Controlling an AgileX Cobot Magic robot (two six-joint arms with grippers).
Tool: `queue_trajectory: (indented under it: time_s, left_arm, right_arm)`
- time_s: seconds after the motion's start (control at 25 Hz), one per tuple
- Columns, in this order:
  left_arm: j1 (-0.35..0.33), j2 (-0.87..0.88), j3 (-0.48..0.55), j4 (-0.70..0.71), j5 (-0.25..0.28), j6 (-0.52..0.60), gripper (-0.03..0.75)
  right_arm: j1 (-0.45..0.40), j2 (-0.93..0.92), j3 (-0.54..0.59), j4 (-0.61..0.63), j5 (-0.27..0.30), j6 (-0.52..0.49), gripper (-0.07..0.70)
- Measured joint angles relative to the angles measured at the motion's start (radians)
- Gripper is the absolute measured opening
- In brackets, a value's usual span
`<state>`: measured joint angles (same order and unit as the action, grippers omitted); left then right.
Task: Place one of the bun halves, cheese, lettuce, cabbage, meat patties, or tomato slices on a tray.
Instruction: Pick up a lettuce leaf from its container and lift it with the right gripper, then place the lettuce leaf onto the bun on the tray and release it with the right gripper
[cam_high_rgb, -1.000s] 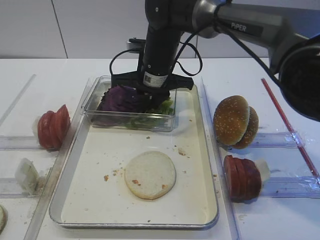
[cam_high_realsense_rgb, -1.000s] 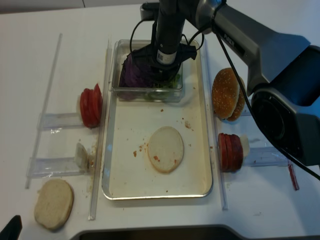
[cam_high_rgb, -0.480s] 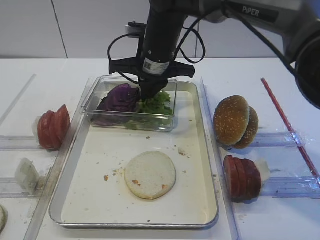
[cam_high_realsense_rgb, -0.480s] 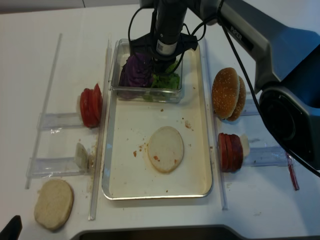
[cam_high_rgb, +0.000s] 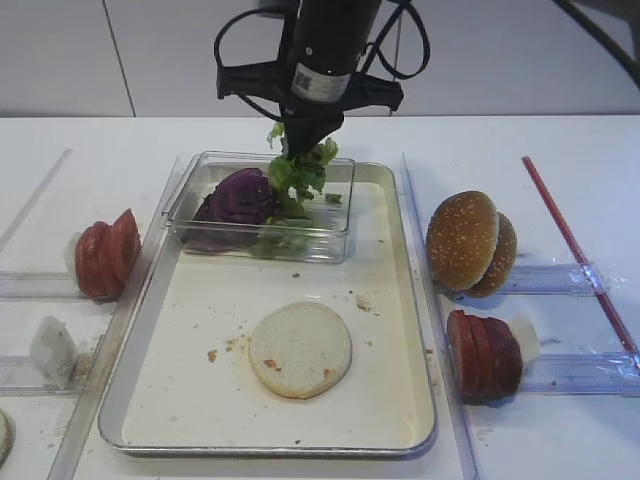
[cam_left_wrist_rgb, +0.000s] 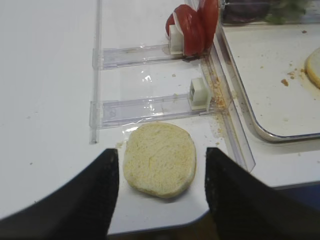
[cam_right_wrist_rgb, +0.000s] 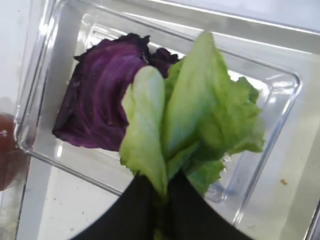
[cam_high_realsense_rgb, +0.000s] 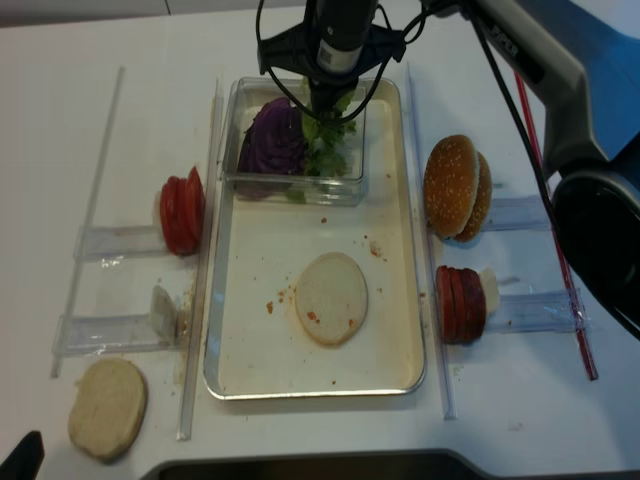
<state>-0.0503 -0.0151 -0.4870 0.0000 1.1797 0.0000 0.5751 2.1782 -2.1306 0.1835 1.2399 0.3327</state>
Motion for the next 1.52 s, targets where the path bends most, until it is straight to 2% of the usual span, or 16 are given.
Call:
queue_trajectory:
  time_s: [0.32, 0.56, 0.72, 0.92, 1.16, 1.36, 1.52]
  left_arm:
    - [0.0, 0.0, 0.0, 0.0, 0.0, 0.0, 0.358]
    - [0.0, 0.0, 0.0, 0.0, -0.001, 0.0, 0.358]
    - [0.0, 0.0, 0.0, 0.0, -0.001, 0.0, 0.358]
    - [0.0, 0.0, 0.0, 0.0, -0.002, 0.0, 0.358]
    - [0.0, 0.0, 0.0, 0.0, -0.002, 0.0, 0.358]
    - [0.0, 0.0, 0.0, 0.0, -0.002, 0.0, 0.358]
    - [0.0, 0.0, 0.0, 0.0, -0.002, 0.0, 0.358]
  right_arm:
    - [0.011, -0.099, 0.0, 0.004, 0.008, -0.013, 0.07]
    - [0.064, -0.188, 0.036, 0.006, 0.012, -0.015, 0.07]
    - [0.103, -0.257, 0.123, 0.008, 0.012, -0.015, 0.07]
    - [0.152, -0.342, 0.284, 0.008, 0.012, -0.015, 0.07]
    - [0.203, -0.372, 0.442, 0.008, 0.009, -0.016, 0.07]
    - [0.21, -0.372, 0.522, -0.018, 0.004, -0.016, 0.07]
    - [0.21, -0.368, 0.536, -0.03, 0.001, -0.016, 0.07]
